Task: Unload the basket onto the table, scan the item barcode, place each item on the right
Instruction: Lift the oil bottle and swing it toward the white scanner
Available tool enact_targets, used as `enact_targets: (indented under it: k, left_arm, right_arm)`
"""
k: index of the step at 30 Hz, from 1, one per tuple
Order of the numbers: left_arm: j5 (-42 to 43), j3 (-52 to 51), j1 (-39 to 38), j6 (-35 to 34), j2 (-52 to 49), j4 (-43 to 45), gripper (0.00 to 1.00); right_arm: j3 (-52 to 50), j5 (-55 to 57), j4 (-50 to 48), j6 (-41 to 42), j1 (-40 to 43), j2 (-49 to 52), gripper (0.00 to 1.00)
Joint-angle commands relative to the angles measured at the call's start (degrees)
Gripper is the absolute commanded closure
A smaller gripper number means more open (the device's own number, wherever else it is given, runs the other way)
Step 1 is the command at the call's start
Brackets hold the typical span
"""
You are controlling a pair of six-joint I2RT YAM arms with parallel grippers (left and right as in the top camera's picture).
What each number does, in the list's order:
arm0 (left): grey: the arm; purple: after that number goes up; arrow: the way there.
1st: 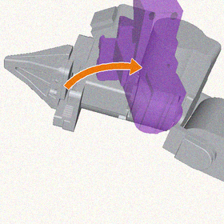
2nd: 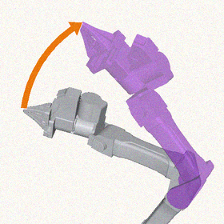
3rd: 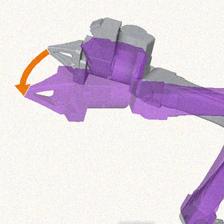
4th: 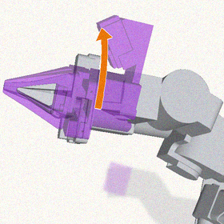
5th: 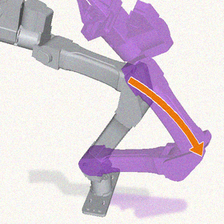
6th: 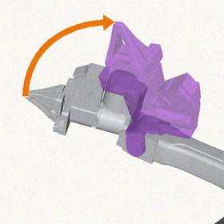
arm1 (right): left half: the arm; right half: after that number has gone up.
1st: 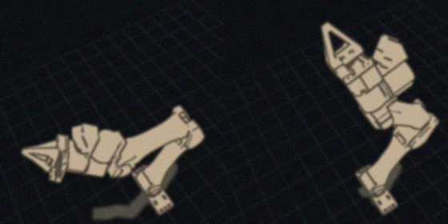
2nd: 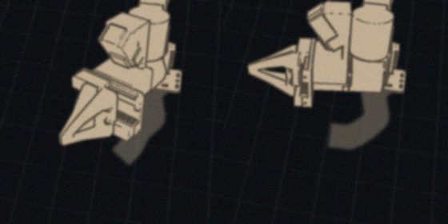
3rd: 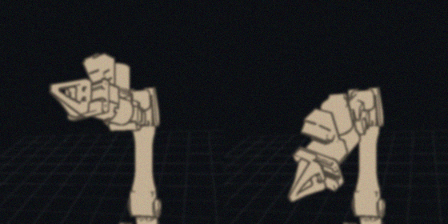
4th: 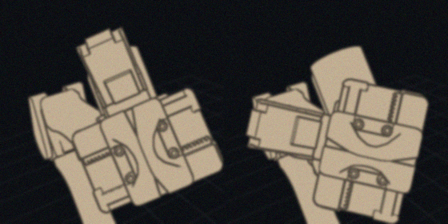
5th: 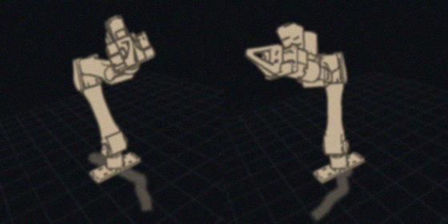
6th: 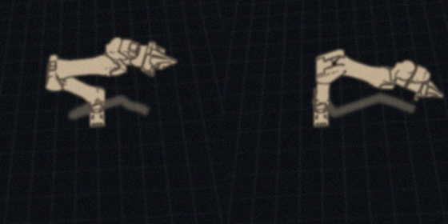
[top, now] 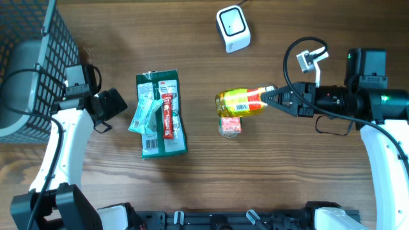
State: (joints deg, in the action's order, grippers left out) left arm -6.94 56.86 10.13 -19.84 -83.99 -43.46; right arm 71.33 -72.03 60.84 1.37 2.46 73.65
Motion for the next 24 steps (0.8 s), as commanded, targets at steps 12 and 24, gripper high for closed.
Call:
enact_targets:
  k: [12,24]
  left_arm:
    - [0.3,0.9,0.3,0.1,0.9,0.1,0.0]
    - [0.3,0.9,0.3,0.1,0.9,0.1,0.0]
  right_arm:
    - [0.4,-3.4,0.1,-1.2,0.2,-0.9,0.96]
    - [0.4,26.0,2.2,0.7,0.2,-0.8,0.96]
